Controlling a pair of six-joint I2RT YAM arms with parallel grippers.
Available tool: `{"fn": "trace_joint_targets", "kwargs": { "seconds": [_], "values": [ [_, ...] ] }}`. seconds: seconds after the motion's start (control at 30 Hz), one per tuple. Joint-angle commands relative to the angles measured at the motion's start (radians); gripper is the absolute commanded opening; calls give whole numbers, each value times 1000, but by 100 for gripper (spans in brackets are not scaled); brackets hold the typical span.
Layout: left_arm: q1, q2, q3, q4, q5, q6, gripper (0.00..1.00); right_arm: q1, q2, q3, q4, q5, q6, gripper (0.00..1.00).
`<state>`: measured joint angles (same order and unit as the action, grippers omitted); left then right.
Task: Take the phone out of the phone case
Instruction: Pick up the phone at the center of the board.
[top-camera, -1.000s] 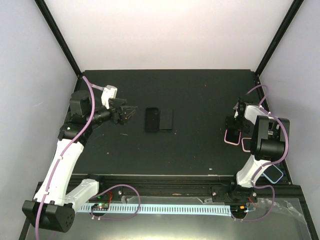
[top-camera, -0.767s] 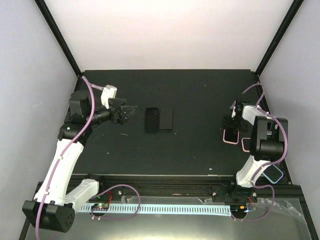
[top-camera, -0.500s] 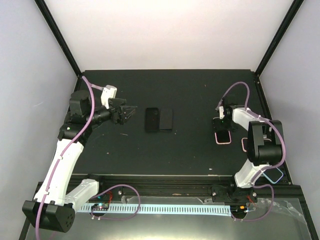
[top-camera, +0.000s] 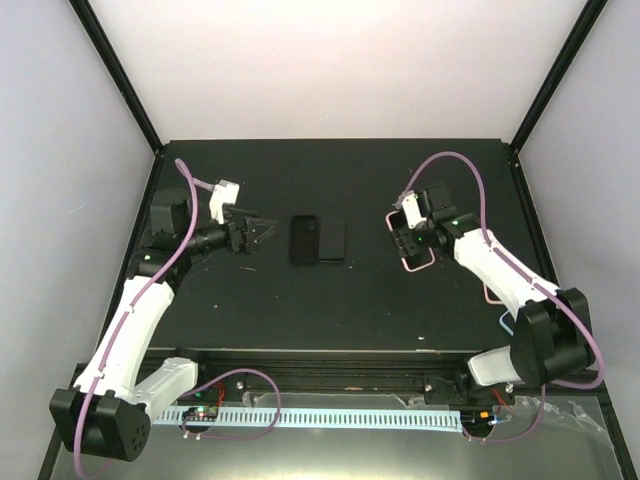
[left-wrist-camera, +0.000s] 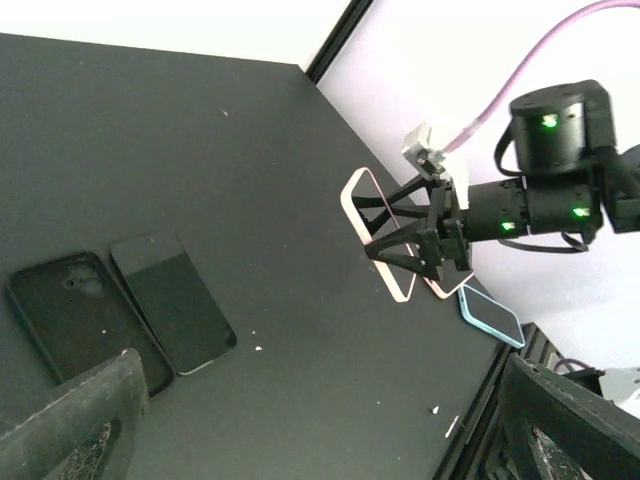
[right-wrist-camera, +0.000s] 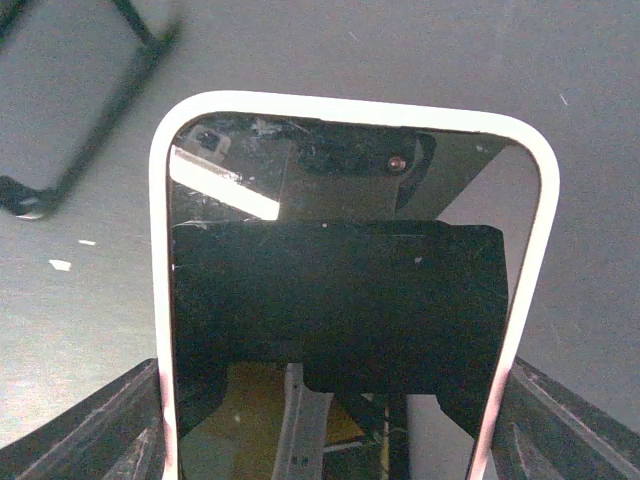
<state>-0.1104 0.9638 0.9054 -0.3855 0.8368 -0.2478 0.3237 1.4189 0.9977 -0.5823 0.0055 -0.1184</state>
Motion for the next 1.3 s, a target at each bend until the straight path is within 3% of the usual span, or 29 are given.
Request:
{"fn": "trace_joint_targets", "kwargs": {
  "seconds": [0.0, 0.2, 0.53, 0.83, 1.03, 1.27],
  "values": [
    [0, -9, -15, 102, 34, -79, 97, 91, -82, 71, 57, -33, 3, 60],
    [-71, 28, -2, 167, -13, -120, 92, 228, -130, 150, 57, -32, -8, 61],
    [-250, 125, 75, 223, -166, -113, 85, 314, -94, 266, 23, -35, -20, 61],
    [-310, 284, 138, 340, -108, -268, 80, 368, -82, 297, 22, 7, -45, 61],
    [-348, 366, 181, 362, -96, -278, 76, 399, -70, 318, 18, 17, -47, 62],
    [-352, 417, 175, 413, -76, -332, 64, 422, -53, 341, 22, 28, -44, 62]
  ]
}}
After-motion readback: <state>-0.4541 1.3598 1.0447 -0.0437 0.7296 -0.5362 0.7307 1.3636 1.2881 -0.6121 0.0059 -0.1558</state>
